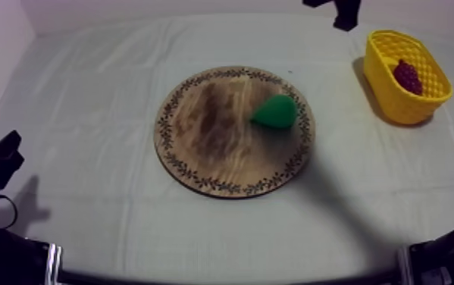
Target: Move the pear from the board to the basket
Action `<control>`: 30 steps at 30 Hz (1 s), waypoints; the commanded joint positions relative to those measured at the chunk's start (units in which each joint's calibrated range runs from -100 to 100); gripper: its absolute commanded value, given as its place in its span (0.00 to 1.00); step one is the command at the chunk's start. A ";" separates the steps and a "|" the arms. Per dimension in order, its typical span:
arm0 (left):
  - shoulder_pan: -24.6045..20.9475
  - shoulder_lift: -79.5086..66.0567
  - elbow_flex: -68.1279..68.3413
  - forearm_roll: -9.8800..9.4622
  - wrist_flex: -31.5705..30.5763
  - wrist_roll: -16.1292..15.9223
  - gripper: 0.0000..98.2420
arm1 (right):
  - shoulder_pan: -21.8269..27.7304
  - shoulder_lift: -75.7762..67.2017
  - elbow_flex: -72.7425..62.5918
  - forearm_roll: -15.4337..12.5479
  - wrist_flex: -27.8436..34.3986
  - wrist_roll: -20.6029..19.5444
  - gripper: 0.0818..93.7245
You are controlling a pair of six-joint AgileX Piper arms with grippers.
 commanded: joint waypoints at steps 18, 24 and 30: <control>0.01 0.00 0.00 -0.02 -0.01 -0.01 0.00 | -1.40 17.03 -5.77 1.38 9.51 -2.39 0.01; 0.01 0.00 0.00 -0.02 -0.01 -0.01 0.00 | -0.54 17.64 -5.14 -0.02 9.52 -2.32 0.12; 0.01 0.00 0.00 -0.02 -0.01 -0.01 0.00 | 0.26 17.60 -4.06 0.99 9.39 -3.45 0.38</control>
